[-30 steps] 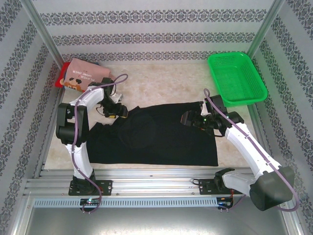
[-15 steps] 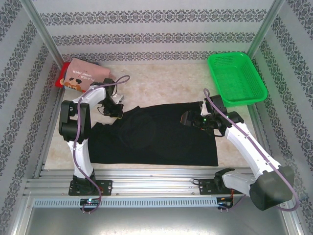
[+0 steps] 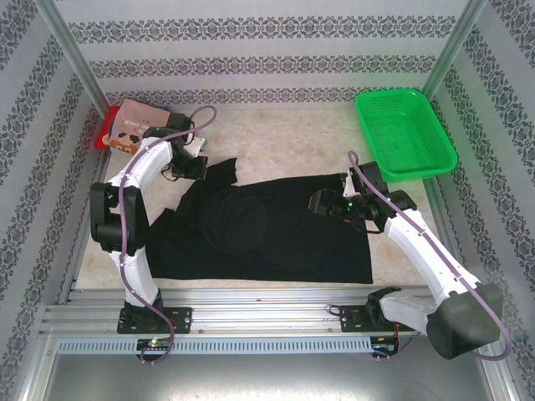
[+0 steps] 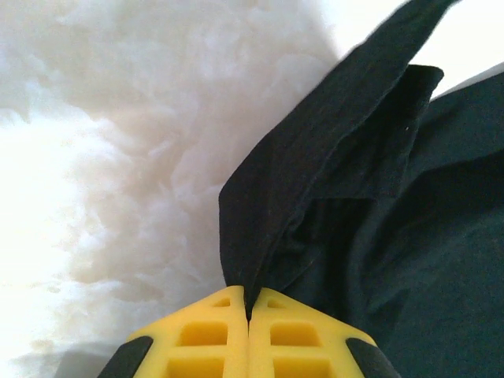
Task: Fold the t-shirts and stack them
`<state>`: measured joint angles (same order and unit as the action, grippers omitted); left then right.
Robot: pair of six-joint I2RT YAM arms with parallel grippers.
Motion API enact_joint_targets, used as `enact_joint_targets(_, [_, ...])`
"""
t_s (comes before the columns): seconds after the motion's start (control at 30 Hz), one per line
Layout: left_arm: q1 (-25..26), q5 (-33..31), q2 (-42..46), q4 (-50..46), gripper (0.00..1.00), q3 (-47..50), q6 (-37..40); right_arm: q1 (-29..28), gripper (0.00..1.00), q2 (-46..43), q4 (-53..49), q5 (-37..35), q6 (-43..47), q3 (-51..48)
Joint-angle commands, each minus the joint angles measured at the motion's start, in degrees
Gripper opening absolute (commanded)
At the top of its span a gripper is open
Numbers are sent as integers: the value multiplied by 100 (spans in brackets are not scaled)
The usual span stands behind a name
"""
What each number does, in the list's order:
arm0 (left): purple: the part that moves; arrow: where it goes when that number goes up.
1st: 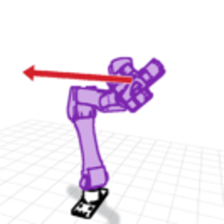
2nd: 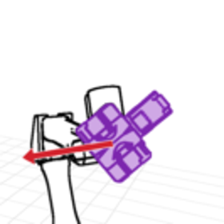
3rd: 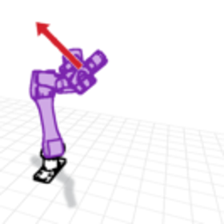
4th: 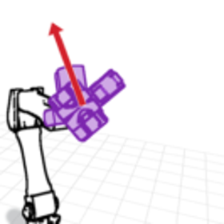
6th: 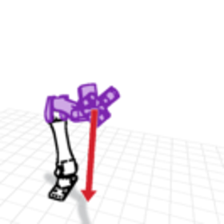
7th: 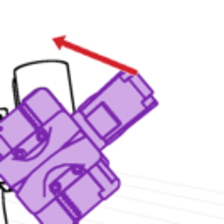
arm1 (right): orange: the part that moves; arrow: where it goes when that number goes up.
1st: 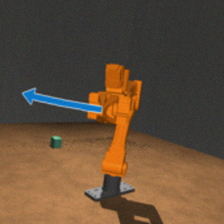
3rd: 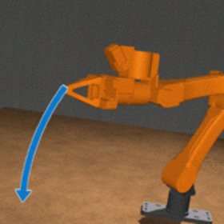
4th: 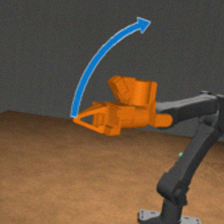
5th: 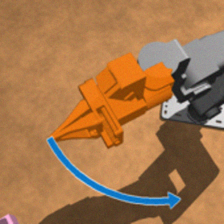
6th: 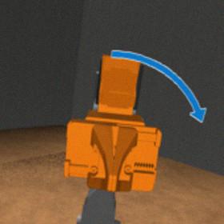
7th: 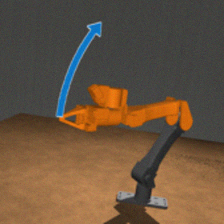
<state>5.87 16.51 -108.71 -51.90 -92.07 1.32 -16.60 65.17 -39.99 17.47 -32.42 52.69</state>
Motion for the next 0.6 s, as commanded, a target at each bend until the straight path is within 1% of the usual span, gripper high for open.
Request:
enact_joint_targets(0.0, [-68, -163, -18, 157, 3, -339, 96, 60, 94, -83, 52, 2, -27, -107])
enact_joint_targets(0.2, [-68, -487, -66, 270, 2, -605, 125, 51, 95, -115, 79, 1, -54, -145])
enact_joint_targets(0.33, [18, -505, 283, 689, 2, -414, 206, 60, 96, -179, 109, -66, -84, -175])
enact_joint_targets(0.43, [127, -471, 742, 1094, 3, 107, 194, 59, 98, -211, 182, -69, -139, -215])
enact_joint_targets(0.57, [214, -142, 1472, 1802, 5, 1204, 115, 60, 98, -206, 280, -25, -148, -241])
